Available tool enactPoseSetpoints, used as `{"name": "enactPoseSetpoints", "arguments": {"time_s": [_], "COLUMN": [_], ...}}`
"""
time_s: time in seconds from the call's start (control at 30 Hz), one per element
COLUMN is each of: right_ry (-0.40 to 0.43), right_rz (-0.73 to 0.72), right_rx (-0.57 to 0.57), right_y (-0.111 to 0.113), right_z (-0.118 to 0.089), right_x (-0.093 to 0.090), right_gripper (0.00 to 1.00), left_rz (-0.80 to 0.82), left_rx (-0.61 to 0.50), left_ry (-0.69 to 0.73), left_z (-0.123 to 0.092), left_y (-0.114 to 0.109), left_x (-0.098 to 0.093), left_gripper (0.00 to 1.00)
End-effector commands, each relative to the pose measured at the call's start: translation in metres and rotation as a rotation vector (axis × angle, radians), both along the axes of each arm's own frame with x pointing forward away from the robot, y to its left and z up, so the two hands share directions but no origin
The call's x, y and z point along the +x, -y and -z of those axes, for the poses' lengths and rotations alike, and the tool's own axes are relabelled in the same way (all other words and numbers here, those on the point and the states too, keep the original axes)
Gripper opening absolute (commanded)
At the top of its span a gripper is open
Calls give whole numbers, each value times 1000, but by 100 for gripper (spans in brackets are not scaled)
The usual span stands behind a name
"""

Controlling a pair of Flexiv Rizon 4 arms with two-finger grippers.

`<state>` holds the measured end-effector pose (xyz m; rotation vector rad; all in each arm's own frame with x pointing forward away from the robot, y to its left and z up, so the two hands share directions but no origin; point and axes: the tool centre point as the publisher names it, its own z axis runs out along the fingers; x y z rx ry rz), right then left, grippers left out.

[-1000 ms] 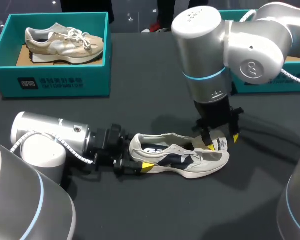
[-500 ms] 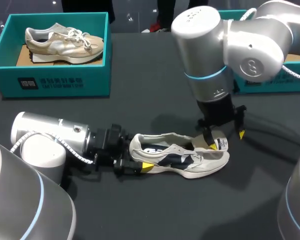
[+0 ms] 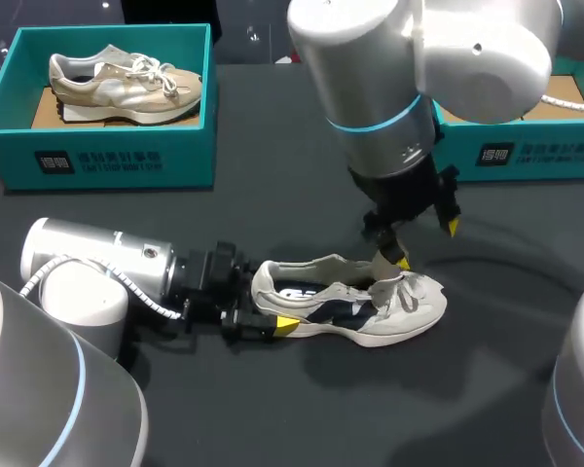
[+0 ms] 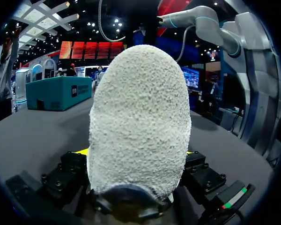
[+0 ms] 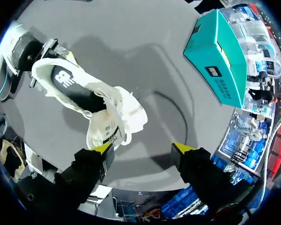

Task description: Take the shoe out of the shoebox, open the shoe tongue, remove and reinsert the insole, then place the shoe into the shoebox

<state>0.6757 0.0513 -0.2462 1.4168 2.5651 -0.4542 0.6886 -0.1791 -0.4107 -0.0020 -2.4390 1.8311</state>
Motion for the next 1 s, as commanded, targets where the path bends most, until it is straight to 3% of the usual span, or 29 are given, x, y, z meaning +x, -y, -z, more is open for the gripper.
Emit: {"name": "enactPoseSetpoints", "arguments": {"time_s": [0.03, 0.13, 0.33, 0.43, 0.83, 1.0], "right_ry": [0, 10, -7, -48, -48, -91], "right_rz": [-121, -246, -495, -649, -649, -809], "right_rx": [-39, -15, 37, 140, 140, 136], "right_y": [-33, -51, -88, -105, -105, -132], "right_z": [-26, -36, -46, -41, -41, -7], "right_x": [7, 11, 17, 15, 15, 4], "right_gripper": [44, 0, 0, 0, 0, 0], "left_rz": [-1, -1, -1, -1, -1, -1], "left_rx": [1, 1, 1, 1, 1, 1], "left_ry": [1, 1, 1, 1, 1, 1], "left_z": [1, 1, 1, 1, 1, 1], "left_y": [-2, -2, -2, -2, -2, -2], "left_x": [-2, -2, -2, -2, -2, -2], "left_gripper": [0, 0, 0, 0, 0, 0]}}
